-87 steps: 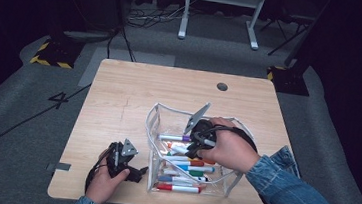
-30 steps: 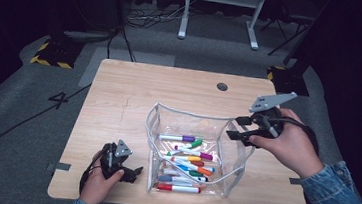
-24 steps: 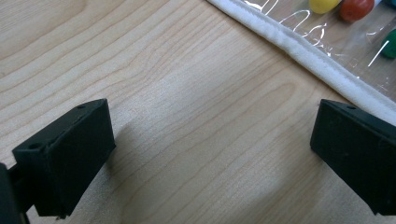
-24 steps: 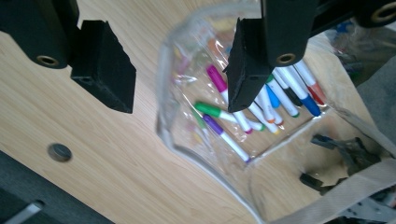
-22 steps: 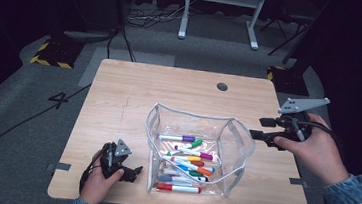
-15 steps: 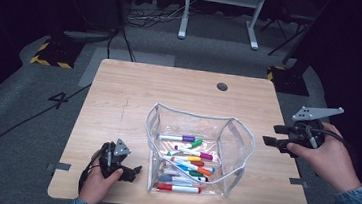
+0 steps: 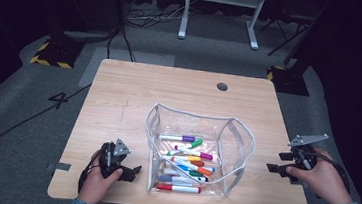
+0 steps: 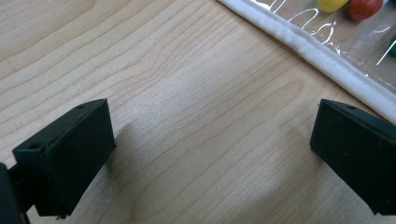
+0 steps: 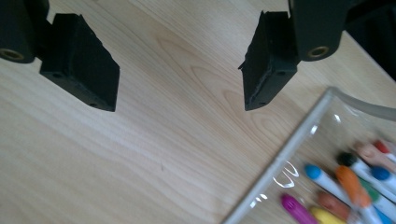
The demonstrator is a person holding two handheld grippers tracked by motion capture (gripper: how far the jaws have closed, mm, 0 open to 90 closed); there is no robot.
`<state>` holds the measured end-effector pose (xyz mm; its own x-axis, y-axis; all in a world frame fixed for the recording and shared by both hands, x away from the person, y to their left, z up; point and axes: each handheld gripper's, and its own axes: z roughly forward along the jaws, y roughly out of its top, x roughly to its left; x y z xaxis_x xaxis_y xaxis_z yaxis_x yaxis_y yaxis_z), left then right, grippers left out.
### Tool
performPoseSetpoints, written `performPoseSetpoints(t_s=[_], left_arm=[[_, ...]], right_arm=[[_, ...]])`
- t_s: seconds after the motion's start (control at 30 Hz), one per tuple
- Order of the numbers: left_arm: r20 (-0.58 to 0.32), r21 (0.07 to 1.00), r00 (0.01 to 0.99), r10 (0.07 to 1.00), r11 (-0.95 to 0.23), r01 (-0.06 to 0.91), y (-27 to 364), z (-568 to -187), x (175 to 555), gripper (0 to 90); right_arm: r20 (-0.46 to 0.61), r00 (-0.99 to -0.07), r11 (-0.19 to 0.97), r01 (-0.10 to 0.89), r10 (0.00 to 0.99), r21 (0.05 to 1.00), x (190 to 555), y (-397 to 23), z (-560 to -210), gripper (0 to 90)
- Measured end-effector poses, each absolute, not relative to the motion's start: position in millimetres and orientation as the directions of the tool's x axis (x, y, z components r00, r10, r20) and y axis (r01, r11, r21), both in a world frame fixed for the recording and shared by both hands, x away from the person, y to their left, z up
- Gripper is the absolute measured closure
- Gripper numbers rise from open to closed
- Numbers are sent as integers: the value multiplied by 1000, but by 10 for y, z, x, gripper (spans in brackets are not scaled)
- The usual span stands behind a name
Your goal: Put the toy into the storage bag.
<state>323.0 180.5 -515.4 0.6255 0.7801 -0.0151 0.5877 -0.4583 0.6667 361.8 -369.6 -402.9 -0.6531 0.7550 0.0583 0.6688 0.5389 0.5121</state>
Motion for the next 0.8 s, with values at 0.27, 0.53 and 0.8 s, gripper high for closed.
performPoseSetpoints(t_s=[0.27, 0.53, 0.8], left_arm=[[-14, 667, 626, 780, -459, 587, 1805, -5154, 3230, 0], [-14, 667, 626, 780, -459, 587, 1805, -5153, 3230, 0], [-14, 667, 626, 779, -459, 587, 1805, -5154, 3231, 0]], right_arm=[[103, -626, 505, 705, 773, 498, 3570, -3767, -4537, 264], [57, -634, 513, 672, 771, 535, 3493, -3729, -4879, 144], [-10, -608, 435, 557, 794, 708, 3446, -3658, -5122, 0]])
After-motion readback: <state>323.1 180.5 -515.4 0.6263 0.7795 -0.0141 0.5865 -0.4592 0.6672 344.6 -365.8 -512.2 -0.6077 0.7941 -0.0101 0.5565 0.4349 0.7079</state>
